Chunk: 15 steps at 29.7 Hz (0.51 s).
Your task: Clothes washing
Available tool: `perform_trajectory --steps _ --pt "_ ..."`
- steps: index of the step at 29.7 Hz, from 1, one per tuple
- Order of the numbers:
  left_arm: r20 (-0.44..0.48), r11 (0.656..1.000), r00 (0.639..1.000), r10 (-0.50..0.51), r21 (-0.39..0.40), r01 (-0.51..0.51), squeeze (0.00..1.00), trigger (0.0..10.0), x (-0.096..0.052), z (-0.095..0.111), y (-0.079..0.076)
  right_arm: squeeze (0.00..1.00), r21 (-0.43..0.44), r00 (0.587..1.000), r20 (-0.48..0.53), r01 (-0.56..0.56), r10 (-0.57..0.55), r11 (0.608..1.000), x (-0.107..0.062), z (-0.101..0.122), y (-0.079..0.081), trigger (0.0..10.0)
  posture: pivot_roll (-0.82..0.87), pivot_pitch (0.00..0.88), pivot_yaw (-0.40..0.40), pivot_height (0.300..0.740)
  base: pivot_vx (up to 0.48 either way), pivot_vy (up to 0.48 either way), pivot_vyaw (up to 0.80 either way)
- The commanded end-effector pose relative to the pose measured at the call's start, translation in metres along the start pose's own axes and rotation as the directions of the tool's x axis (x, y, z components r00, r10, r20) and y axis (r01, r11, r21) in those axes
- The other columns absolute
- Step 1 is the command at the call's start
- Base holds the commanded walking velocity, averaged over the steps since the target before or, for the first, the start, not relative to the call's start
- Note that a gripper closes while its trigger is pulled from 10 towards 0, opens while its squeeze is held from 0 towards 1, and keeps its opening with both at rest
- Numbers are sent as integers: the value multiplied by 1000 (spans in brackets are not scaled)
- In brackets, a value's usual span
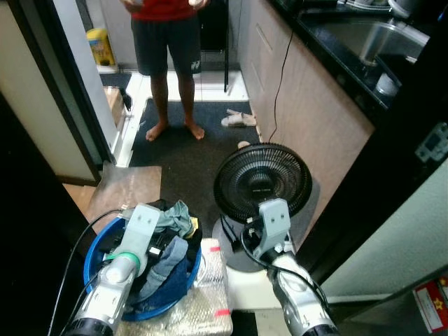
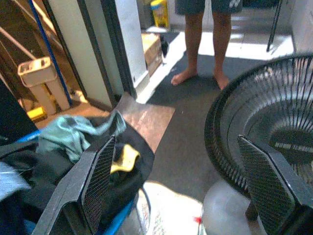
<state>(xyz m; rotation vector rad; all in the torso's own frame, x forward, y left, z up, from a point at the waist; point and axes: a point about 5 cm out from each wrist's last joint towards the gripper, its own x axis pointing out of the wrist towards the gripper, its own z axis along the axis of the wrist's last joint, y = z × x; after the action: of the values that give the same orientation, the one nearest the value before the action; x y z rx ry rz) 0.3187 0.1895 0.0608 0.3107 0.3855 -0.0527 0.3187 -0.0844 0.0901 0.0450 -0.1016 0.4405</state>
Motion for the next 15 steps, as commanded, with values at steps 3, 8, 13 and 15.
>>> perform_trajectory --steps 3,8,13,15 --pt "-33 1000 999 -26 2 26 0 10000 4 -1 -5 0 3 998 -55 11 -11 1000 -6 -11 -3 10000 79 194 6 740 0 0 0" --pt "-24 999 999 -36 1 36 0 10000 7 5 -7 0 -1 998 -61 18 -18 1000 -6 -12 -5 10000 79 194 6 740 0 0 0" --pt "173 997 982 -71 -2 72 0 10000 21 63 -11 0 -19 996 -60 58 -59 998 -6 -10 -15 10000 52 204 16 740 0 0 0" --pt "229 997 970 -76 1 78 0 10000 22 79 -11 0 -23 996 -58 67 -68 997 -7 -9 -17 10000 49 204 20 740 0 0 0"
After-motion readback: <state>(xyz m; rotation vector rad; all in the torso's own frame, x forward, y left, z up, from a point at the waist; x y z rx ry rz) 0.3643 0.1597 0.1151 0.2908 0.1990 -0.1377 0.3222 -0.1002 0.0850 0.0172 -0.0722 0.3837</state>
